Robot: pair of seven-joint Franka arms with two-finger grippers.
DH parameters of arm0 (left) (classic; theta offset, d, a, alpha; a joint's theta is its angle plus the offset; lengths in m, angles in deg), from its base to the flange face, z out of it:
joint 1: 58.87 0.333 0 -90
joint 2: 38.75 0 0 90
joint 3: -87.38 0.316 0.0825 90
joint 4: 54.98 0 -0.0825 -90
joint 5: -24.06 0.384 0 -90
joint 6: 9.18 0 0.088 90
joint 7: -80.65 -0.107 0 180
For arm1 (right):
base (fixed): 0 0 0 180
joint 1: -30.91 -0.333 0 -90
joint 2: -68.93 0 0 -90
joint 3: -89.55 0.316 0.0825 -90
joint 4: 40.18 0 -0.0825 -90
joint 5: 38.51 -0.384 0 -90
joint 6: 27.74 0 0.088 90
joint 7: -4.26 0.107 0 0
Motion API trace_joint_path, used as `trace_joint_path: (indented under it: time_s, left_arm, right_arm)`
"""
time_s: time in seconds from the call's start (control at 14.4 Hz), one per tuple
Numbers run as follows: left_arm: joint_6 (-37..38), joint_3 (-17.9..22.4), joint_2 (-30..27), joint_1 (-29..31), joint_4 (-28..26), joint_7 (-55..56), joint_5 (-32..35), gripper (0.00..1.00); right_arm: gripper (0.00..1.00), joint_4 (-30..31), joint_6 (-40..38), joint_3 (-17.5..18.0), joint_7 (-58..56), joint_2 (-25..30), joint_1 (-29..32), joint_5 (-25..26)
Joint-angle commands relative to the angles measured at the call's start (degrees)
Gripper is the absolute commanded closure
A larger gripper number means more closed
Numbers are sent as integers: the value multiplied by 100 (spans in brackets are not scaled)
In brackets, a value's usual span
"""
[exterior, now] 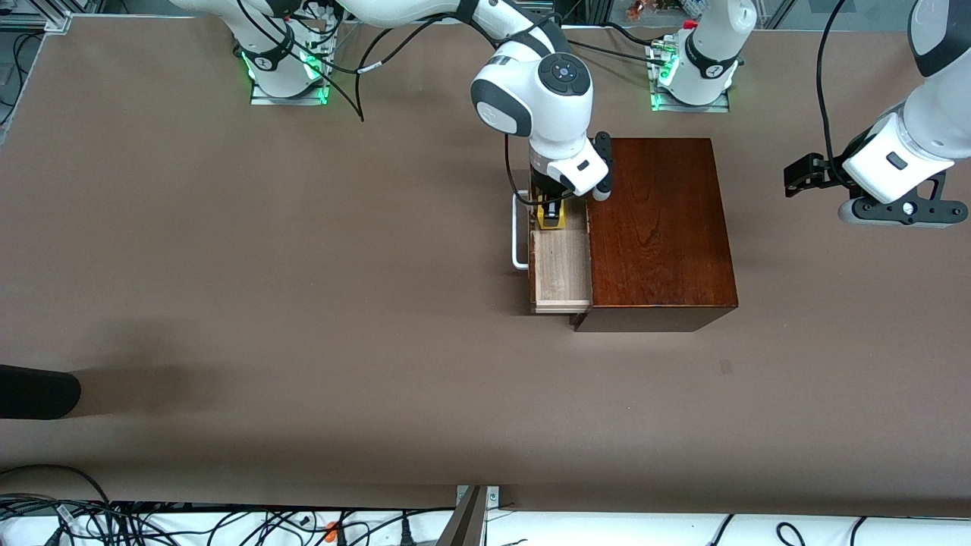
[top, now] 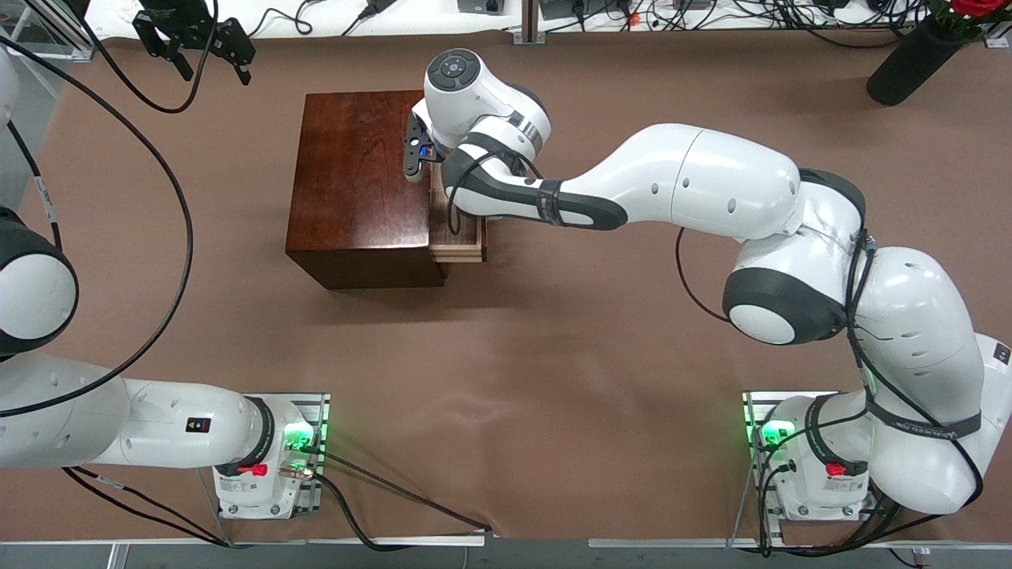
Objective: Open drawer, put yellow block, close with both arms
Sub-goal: 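Lower the cube into the drawer and open the right gripper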
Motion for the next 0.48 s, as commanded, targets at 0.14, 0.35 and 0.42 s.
trace_joint_path:
  time_s: [0.14,0.35,0.42]
  left_arm:
    - [70,15,-100,41,-43,-168,-110,0]
    - [70,15,-100,42,-43,-168,-110,0]
    - [70,15,-100,42,-43,-168,-110,0]
  right_arm:
    - [0,-137,-133,-36,-74,-23,1,41]
    - [0,-154,-177,-45,-48,55,36,6]
    - [0,-180,-307,-36,-30,65,54,5]
